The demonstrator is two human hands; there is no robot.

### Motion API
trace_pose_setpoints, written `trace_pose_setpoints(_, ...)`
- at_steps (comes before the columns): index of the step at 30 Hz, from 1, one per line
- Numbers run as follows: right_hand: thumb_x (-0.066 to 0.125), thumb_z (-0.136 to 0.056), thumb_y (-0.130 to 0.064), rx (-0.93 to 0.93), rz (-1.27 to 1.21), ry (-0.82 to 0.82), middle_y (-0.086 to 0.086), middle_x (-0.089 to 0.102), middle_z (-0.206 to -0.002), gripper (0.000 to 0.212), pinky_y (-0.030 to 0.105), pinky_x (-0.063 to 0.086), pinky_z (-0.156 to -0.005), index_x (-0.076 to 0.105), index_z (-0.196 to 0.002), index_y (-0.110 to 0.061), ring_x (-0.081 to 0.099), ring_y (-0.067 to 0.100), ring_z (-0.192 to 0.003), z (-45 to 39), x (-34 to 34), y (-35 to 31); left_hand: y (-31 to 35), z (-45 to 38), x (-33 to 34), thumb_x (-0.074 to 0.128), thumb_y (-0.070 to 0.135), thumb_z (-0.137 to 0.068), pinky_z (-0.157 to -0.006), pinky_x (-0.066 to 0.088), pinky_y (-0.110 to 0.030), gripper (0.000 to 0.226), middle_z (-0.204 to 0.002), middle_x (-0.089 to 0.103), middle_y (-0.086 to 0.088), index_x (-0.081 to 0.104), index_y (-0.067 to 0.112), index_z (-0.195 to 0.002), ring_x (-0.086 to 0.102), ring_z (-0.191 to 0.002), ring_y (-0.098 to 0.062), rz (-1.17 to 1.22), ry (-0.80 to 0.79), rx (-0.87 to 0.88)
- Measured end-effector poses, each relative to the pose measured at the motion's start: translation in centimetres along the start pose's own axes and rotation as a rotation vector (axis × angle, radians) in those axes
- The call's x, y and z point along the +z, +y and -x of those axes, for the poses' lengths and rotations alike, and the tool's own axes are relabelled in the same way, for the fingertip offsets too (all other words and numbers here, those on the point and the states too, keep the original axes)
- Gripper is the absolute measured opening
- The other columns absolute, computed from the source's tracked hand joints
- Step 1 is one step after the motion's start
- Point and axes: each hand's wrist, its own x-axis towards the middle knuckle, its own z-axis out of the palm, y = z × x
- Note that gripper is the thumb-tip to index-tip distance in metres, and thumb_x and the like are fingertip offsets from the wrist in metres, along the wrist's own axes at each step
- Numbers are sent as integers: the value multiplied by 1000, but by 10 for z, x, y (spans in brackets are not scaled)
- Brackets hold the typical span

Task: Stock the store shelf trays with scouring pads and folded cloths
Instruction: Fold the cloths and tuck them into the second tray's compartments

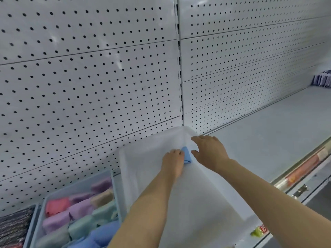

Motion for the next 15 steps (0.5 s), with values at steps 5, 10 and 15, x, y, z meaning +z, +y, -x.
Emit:
trace_pose_setpoints(5, 48, -93, -34, -6, -4, 1, -1, 59, -126, 40, 31, 36, -99, 48, -131, -19, 51, 22, -117, -3, 13, 18, 19, -21, 19, 39, 10, -96, -98, 37, -41, 48, -139, 47, -13, 30, 6, -143, 47, -124, -31, -11, -69, -17)
trace_pose_setpoints(10, 46, -94, -35, -8, 25, -16, -2, 60, -123, 41, 31, 37, -98, 47, -132, -21, 52, 21, -114, 0, 15, 24, 8, -27, 29, 43, 10, -95, -78, 43, -14, 29, -118, 64, -12, 57, 10, -120, 61, -108, -30, 87, -23, -34)
trace_pose_setpoints(15, 48, -94, -35, -12, -10, -21, -1, 59, -127, 43, 31, 37, -99, 46, -135, -22, 53, 21, -116, 1, 12, 11, -14, -17, 2, 45, 21, -94, -69, 41, -30, 19, -93, 67, -7, 63, 16, -89, 63, -95, -30, 669, 129, -342)
